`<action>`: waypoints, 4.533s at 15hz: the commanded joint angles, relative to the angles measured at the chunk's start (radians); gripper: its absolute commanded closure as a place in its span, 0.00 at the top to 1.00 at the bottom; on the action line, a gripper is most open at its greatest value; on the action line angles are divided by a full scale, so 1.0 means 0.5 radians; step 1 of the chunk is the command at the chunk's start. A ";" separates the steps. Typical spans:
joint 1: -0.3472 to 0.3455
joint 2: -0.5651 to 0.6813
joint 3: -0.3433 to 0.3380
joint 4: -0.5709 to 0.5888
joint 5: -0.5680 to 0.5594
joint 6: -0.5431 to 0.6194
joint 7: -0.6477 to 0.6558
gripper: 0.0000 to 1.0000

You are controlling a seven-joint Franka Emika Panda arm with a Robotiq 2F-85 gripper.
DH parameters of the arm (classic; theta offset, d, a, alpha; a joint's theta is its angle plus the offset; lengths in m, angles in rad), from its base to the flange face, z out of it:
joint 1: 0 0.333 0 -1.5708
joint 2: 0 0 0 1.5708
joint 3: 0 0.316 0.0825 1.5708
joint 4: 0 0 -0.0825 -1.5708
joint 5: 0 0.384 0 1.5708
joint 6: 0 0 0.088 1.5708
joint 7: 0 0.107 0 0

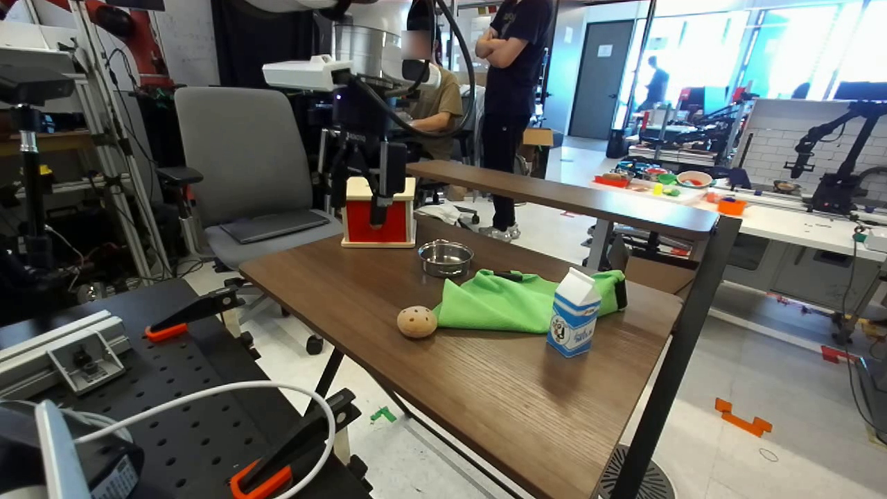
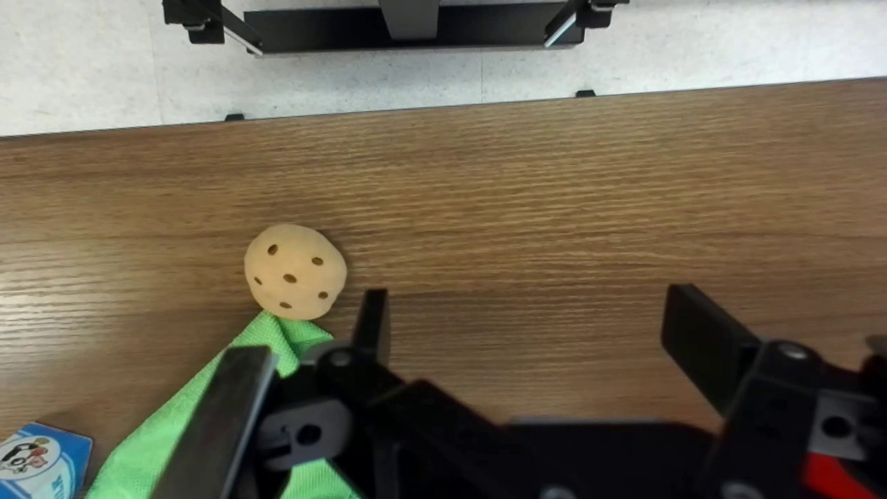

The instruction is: Open the drawer

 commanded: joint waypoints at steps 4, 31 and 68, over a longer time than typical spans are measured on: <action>-0.009 0.437 0.078 0.357 0.039 0.199 -0.334 1.00; 0.034 0.602 0.217 0.573 -0.201 0.061 -1.023 1.00; 0.392 0.480 -0.201 -0.058 -0.605 1.476 -0.639 1.00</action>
